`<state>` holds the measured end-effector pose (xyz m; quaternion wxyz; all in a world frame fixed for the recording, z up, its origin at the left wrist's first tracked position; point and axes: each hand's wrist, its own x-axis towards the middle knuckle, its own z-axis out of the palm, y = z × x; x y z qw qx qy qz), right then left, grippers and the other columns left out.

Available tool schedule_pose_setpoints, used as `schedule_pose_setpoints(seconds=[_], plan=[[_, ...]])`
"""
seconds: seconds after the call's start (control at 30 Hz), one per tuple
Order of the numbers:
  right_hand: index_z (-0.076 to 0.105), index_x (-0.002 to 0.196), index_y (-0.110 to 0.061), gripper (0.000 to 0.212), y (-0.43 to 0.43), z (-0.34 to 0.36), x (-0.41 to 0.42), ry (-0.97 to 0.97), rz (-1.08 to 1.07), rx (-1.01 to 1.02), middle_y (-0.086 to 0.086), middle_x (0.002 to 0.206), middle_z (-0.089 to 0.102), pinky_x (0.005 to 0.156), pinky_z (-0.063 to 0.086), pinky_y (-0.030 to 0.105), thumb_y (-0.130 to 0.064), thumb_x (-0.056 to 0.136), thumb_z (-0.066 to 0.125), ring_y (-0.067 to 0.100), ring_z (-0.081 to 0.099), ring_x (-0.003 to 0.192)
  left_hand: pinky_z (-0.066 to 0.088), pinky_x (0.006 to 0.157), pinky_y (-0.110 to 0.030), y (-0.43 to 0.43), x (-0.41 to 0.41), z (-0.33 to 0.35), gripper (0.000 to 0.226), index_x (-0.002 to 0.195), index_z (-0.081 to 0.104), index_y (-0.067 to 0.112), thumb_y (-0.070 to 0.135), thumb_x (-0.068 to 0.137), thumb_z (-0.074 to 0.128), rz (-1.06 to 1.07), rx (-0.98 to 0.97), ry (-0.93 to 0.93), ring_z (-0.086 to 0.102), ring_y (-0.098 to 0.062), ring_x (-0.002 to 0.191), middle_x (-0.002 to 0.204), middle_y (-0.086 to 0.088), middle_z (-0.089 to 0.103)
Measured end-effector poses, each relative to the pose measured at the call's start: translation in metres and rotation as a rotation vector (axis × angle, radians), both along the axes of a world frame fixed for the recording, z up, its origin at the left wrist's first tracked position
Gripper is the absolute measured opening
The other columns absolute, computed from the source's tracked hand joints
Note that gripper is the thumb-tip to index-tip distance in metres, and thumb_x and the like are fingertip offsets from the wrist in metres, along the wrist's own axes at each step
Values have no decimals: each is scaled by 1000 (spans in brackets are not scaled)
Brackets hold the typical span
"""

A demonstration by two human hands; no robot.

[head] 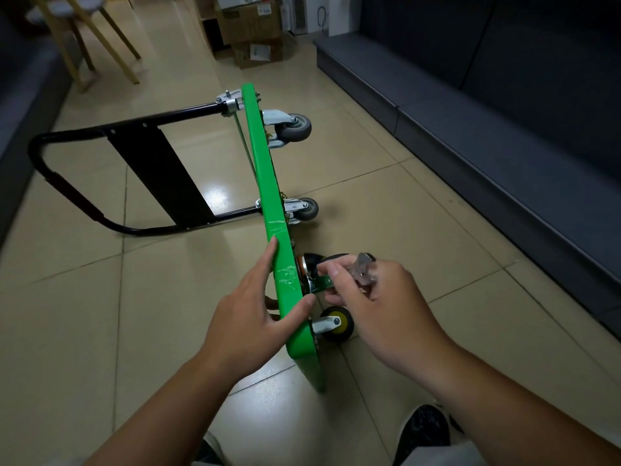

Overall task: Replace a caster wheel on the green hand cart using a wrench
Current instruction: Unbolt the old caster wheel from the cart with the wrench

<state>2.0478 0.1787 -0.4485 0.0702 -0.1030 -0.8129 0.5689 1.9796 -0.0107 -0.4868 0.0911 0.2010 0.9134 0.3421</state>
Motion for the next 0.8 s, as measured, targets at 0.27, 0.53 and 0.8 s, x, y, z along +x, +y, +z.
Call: schedule_pose_setpoints(seconds=[0.27, 0.53, 0.8], plan=[[71, 90, -54, 25, -29, 7, 11, -27, -59, 41, -12, 92, 76, 83, 61, 33, -34, 93, 56, 2, 72, 87, 55, 89, -36, -6, -2, -1, 78, 155, -9, 61, 63, 98, 45, -58, 33, -68, 70, -2, 85, 135, 17, 60], [69, 125, -27, 28, -57, -9, 28, 35, -132, 178, -12, 104, 73, 89, 59, 35, -25, 102, 54, 1, 68, 97, 56, 95, -43, -7, -3, -1, 81, 155, -13, 59, 63, 101, 46, -83, 69, -159, 72, -20, 99, 146, 2, 59], [69, 125, -25, 27, -73, -13, 34, 14, -255, 157, -9, 110, 64, 88, 49, 17, -27, 104, 52, -1, 60, 101, 53, 100, -44, -4, 8, -7, 79, 157, -6, 59, 65, 99, 48, -41, 166, -165, 69, -20, 110, 157, 8, 48]])
